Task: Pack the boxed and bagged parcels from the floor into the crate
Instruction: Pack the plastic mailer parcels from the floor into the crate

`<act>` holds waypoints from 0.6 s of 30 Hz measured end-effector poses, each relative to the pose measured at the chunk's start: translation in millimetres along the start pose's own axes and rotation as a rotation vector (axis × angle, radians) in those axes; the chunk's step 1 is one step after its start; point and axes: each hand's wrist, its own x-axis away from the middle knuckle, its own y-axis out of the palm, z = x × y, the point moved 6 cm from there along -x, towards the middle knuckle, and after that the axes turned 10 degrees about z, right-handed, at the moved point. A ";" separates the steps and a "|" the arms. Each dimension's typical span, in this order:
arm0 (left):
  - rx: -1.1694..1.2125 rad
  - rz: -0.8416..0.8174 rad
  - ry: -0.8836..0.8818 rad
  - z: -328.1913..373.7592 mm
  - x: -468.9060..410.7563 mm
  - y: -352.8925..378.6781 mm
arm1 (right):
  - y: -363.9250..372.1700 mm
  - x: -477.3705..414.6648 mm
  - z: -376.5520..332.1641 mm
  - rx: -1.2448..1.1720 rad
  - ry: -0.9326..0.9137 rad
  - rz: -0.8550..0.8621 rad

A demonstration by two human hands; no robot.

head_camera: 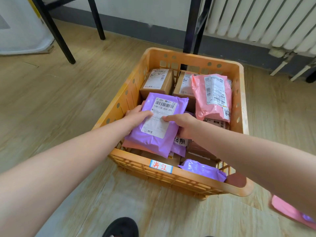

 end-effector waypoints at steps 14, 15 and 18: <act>0.176 0.020 -0.053 -0.6 4.5 -0.3 | -22.9 -5.0 -22.0 0.025 -0.146 0.069; 0.145 0.049 -0.026 1.5 3.0 -2.2 | -22.0 -5.9 -21.4 0.063 -0.162 0.065; -0.021 0.081 0.083 8.0 2.8 -1.3 | -17.7 -4.0 -24.4 0.298 -0.303 0.066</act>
